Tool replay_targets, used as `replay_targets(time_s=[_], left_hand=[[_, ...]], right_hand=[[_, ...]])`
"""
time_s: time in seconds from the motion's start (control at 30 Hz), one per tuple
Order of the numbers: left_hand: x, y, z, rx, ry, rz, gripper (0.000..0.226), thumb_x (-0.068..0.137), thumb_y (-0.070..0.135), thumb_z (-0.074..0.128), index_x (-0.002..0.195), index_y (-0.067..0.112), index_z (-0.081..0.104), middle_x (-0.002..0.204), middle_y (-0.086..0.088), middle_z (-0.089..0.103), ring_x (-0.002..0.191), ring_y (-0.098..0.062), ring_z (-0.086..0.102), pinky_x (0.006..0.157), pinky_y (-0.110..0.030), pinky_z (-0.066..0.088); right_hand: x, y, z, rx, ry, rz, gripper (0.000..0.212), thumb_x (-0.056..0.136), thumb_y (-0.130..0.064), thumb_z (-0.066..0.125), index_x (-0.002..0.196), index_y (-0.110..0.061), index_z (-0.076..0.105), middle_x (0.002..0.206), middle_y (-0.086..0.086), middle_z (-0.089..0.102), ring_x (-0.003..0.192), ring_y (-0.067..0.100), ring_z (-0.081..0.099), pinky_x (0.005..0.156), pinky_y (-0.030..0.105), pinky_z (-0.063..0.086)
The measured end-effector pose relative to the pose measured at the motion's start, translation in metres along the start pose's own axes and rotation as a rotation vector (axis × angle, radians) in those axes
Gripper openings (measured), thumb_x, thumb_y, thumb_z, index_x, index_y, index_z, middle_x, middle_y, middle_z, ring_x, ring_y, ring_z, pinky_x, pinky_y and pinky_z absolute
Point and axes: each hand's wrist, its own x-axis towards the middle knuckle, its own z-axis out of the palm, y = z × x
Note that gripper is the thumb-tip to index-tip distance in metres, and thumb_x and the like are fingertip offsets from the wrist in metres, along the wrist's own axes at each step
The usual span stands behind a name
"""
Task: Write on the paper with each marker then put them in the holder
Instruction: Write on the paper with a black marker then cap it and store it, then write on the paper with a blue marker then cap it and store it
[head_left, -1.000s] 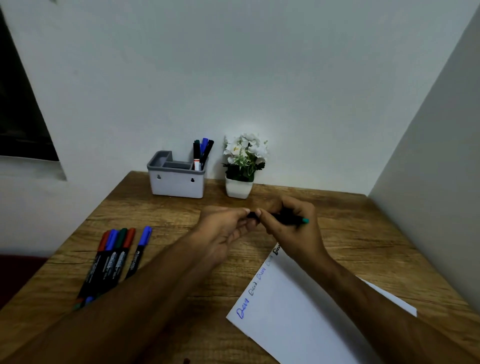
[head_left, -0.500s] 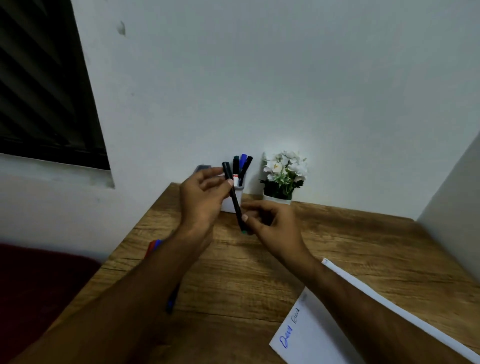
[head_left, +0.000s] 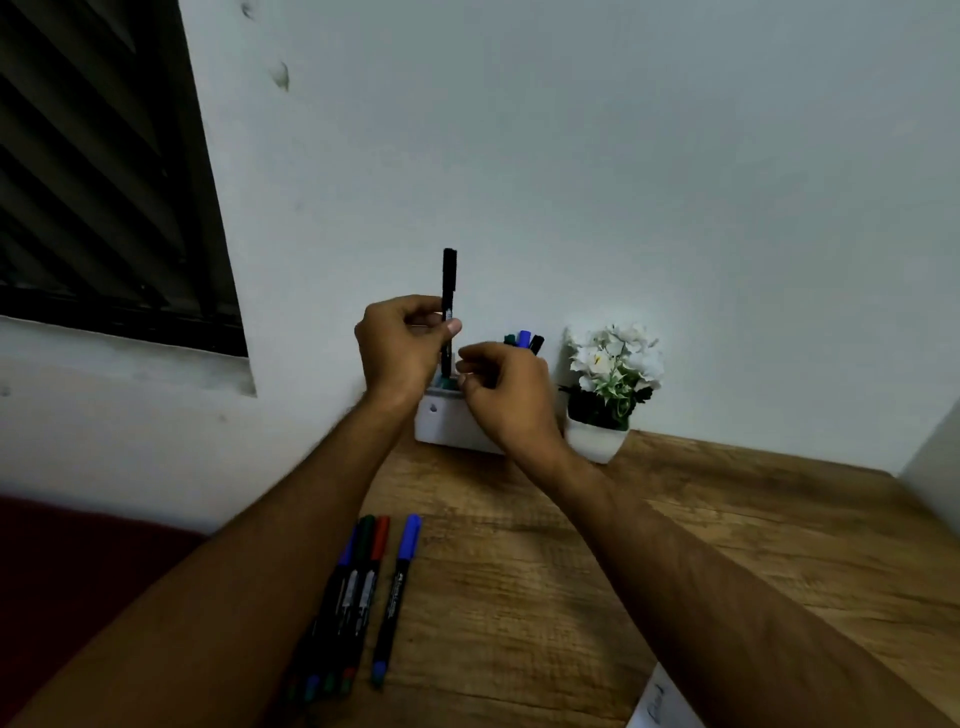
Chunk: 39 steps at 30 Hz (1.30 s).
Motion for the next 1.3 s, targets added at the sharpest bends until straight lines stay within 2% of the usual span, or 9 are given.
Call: replay_targets(time_s=[0.1,0.2,0.33,0.57,0.77,0.87,0.97,1.17,1.3], left_hand=[[0.016,-0.013,0.011,0.02,-0.005,-0.013,0.034,0.073,0.012,0.085,0.106,0.008,0.076,0.087,-0.001,0.075,0.082,-0.012,0.071,0.088,-0.031,0.058],[0.03,-0.028,0.019,0.056,0.001,-0.037,0.031,0.074,0.011,0.085,0.103,0.009,0.076,0.087,-0.001,0.075,0.081,-0.012,0.071,0.086,-0.032,0.059],[0.04,-0.045,0.028,0.174,-0.048,-0.062,0.034,0.075,0.014,0.084,0.108,0.009,0.075,0.096,-0.005,0.076,0.086,-0.013,0.07,0.08,-0.02,0.052],[0.033,-0.061,0.036,0.227,-0.02,-0.09,0.028,0.077,0.011,0.083,0.103,0.006,0.076,0.093,-0.008,0.075,0.089,-0.02,0.07,0.088,-0.031,0.056],[0.018,-0.053,0.016,0.271,-0.017,0.017,0.026,0.079,0.012,0.081,0.104,0.008,0.075,0.092,-0.005,0.075,0.085,-0.016,0.069,0.085,-0.03,0.057],[-0.002,-0.046,-0.001,0.304,-0.034,0.083,0.023,0.08,0.014,0.08,0.101,0.008,0.076,0.089,-0.004,0.074,0.082,-0.013,0.068,0.082,-0.029,0.058],[-0.025,-0.042,-0.022,0.423,-0.179,0.082,0.019,0.078,0.017,0.082,0.095,0.012,0.077,0.086,-0.002,0.075,0.079,-0.011,0.069,0.08,-0.029,0.058],[-0.074,-0.027,-0.051,0.815,-0.541,0.09,0.026,0.07,0.028,0.086,0.089,0.014,0.076,0.091,-0.001,0.071,0.079,-0.012,0.062,0.07,-0.024,0.048],[-0.091,-0.022,-0.052,0.945,-0.679,0.075,0.034,0.066,0.039,0.089,0.09,0.018,0.075,0.096,0.0,0.069,0.085,-0.013,0.062,0.076,-0.031,0.057]], right_hand=[[0.018,0.002,0.004,-0.006,0.009,0.028,0.04,0.089,0.001,0.063,0.128,-0.007,0.07,0.116,0.007,0.077,0.107,0.016,0.072,0.102,0.036,0.057],[0.023,0.005,0.008,0.022,0.011,0.049,0.039,0.09,0.001,0.064,0.127,-0.005,0.07,0.114,0.008,0.077,0.105,0.015,0.073,0.098,0.035,0.059],[0.021,0.013,0.009,0.054,0.008,0.045,0.036,0.088,0.003,0.064,0.122,-0.007,0.072,0.109,0.007,0.078,0.099,0.012,0.073,0.095,0.031,0.06],[0.02,0.028,0.006,0.025,0.002,0.049,0.032,0.089,0.002,0.064,0.118,-0.007,0.074,0.103,0.004,0.079,0.094,0.008,0.073,0.091,0.024,0.06],[0.007,0.026,0.006,0.007,0.006,0.019,0.028,0.089,0.0,0.067,0.113,-0.01,0.077,0.1,0.0,0.079,0.09,0.004,0.071,0.082,0.006,0.053],[-0.006,0.023,0.003,0.007,-0.005,0.003,0.022,0.09,-0.006,0.073,0.111,-0.011,0.078,0.101,-0.002,0.079,0.089,0.003,0.071,0.082,0.009,0.055],[-0.022,0.025,-0.002,-0.008,-0.041,-0.002,0.019,0.09,-0.009,0.075,0.108,-0.012,0.079,0.099,-0.001,0.078,0.088,0.005,0.071,0.084,0.021,0.061],[-0.054,0.032,-0.017,-0.056,-0.136,0.01,0.018,0.09,-0.009,0.075,0.108,-0.011,0.079,0.102,0.0,0.078,0.089,0.004,0.07,0.079,0.01,0.054],[-0.067,0.034,-0.024,-0.071,-0.152,0.012,0.02,0.09,-0.007,0.074,0.109,-0.01,0.078,0.101,0.001,0.078,0.088,0.003,0.069,0.081,0.014,0.056]])
